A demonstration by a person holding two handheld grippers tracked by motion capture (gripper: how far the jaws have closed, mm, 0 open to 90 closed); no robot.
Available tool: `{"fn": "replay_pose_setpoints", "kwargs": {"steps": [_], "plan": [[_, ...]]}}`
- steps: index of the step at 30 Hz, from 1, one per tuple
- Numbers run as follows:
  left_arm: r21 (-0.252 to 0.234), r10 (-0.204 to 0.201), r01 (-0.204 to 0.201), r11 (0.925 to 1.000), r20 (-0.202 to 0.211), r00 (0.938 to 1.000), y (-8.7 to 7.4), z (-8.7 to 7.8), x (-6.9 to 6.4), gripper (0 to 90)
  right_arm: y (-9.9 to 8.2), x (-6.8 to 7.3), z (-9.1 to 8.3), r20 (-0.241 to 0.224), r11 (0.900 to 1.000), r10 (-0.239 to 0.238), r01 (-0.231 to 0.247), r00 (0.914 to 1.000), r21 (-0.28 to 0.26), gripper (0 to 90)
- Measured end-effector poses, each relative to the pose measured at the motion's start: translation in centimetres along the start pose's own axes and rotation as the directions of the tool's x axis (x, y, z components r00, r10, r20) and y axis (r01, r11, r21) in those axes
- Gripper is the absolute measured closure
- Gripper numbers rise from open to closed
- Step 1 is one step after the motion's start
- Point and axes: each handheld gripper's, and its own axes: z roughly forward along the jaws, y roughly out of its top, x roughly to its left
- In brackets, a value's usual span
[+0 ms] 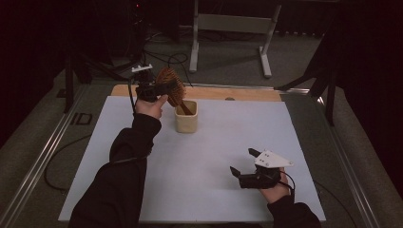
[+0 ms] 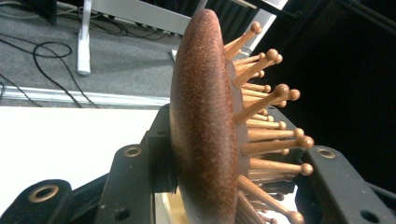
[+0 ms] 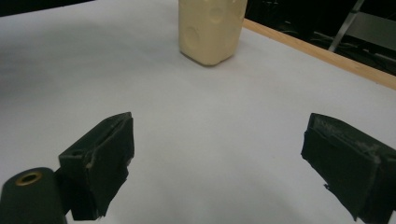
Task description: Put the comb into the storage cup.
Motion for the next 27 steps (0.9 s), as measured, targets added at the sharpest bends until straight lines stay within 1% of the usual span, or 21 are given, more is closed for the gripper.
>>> {"fn": "replay_pose_setpoints", "kwargs": {"steps": [1,9,22,27], "plan": [[0.002,-0.006,0.006,1.0000,0.000,1.0000,-0.1,0.1,0.0,55.7,0.0,0.0,0.0,0.000,1.0000,-0.001,0.001,1.0000,0.001,9.2],[0.020,-0.002,0.002,0.9998,0.000,1.0000,-0.7,0.9,0.2,55.6,0.0,0.0,-0.1,0.002,1.0000,0.004,-0.004,1.0000,-0.001,9.2],[0.042,-0.022,0.021,0.9989,0.005,0.9998,-1.2,1.5,0.8,55.4,0.1,0.0,-0.1,-0.002,1.0000,0.002,-0.002,1.0000,0.000,9.2],[0.052,-0.017,0.016,0.9985,0.008,0.9998,-1.4,1.7,1.0,55.2,0.0,0.0,0.0,-0.001,1.0000,0.007,-0.007,1.0000,0.003,9.2]]}}
